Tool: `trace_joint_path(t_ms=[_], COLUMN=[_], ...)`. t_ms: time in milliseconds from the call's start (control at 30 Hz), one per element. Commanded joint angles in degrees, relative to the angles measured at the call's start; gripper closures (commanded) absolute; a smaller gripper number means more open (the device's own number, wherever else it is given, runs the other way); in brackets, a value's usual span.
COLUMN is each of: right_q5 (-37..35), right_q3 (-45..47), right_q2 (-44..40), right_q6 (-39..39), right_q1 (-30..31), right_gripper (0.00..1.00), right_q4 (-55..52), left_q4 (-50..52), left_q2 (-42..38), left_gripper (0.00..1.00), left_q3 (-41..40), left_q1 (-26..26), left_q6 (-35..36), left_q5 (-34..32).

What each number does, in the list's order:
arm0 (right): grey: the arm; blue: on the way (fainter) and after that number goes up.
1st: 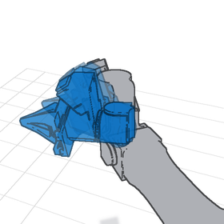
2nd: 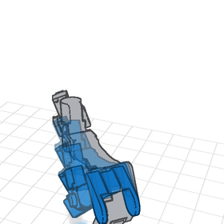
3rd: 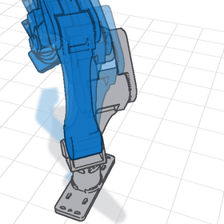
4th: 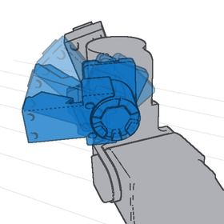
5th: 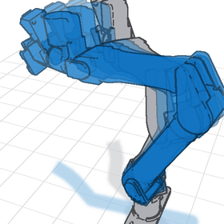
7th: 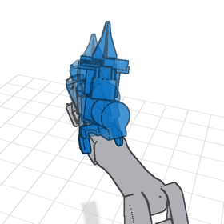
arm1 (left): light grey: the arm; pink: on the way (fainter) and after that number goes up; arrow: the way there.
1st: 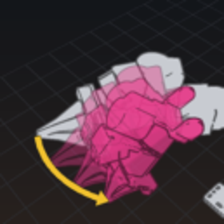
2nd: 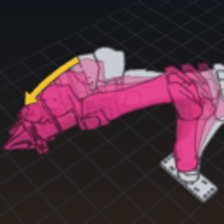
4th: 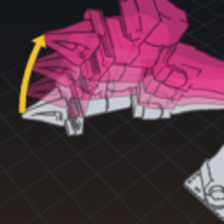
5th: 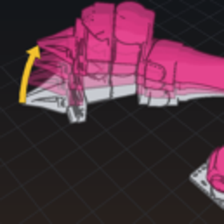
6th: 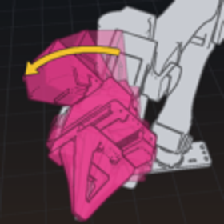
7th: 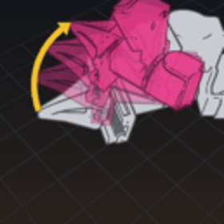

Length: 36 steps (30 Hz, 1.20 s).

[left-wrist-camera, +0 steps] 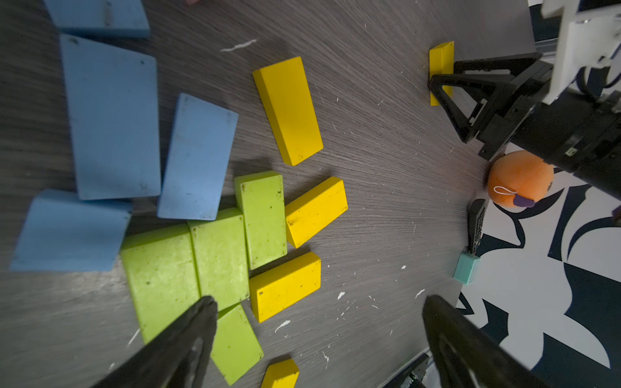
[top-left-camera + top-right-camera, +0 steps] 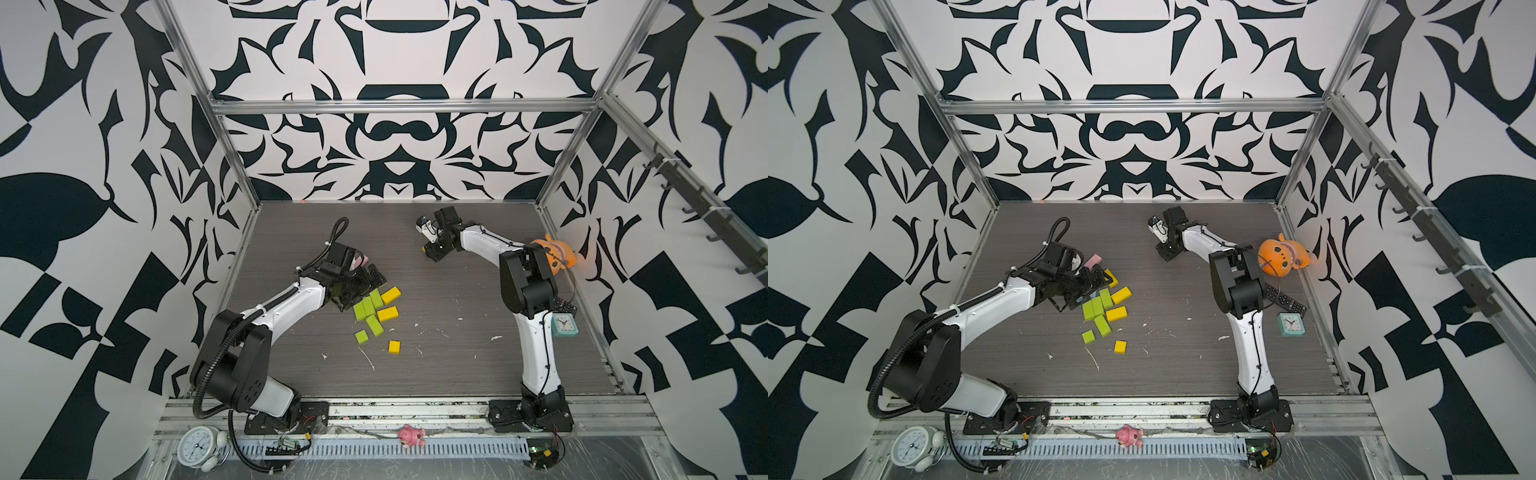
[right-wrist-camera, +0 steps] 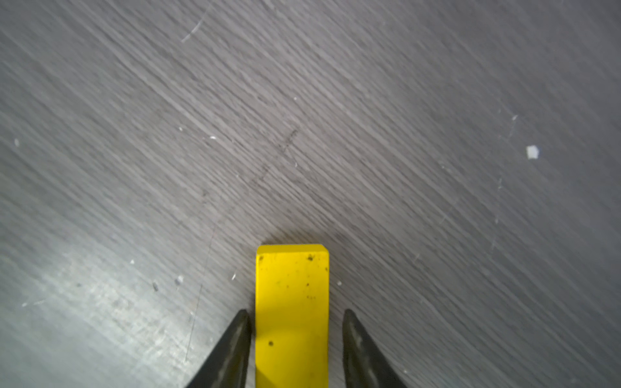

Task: Assemble the letter v with building blocks
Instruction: Place the building block at the center of the board, then pick up the building block from the center of the board.

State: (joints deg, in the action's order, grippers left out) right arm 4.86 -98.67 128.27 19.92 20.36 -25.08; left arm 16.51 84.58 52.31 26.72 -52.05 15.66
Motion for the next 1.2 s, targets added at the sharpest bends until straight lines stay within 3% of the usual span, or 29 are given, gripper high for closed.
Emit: trace_joint_path(t_ms=[0,200,300,433,533,767,933,1167], right_q5=[-0.1,-0.2,-1.5,-3.1,-3.5,-4.3,-5.9,-8.8], right_q3=[-0.4,2.8,5.1,10.6,11.7,8.3,4.4,-0.3], right_q2=[-6.9,-15.5,-18.3,-20.4,-19.0,-11.6,-6.5,-1.6], right_q6=[-0.2,-9.2,-20.7,-27.8,-29.5,-31.7,-32.0,-31.3], right_q1=[0.3,1.4,3.6,9.8,14.5,20.6,23.1,24.3], right_gripper=[0.44,0.15,0.08,0.01,0.01,0.04,0.13,0.36], right_q4=[-1.6,-0.7,-2.0,-0.3,0.7,2.0,1.5,0.2], left_q4=[3.1,7.5,9.4,9.3,11.0,4.4,-1.7,-5.5], left_q2=[-2.7,-5.6,-7.7,-9.8,-10.6,-15.9,-18.9,-21.4], left_gripper=[0.01,0.00,0.01,0.01,0.01,0.01,0.01,0.01], left_q3=[2.4,5.8,5.9,4.3,3.6,-4.3,-9.8,-13.5], left_q1=[0.3,0.2,0.0,-0.8,-2.7,-9.6,-12.8,-13.4], left_q6=[0.4,4.3,6.4,8.9,9.2,7.1,5.3,2.7], left_q5=[-1.4,-2.6,-5.3,-6.2,-5.5,4.7,10.7,13.2])
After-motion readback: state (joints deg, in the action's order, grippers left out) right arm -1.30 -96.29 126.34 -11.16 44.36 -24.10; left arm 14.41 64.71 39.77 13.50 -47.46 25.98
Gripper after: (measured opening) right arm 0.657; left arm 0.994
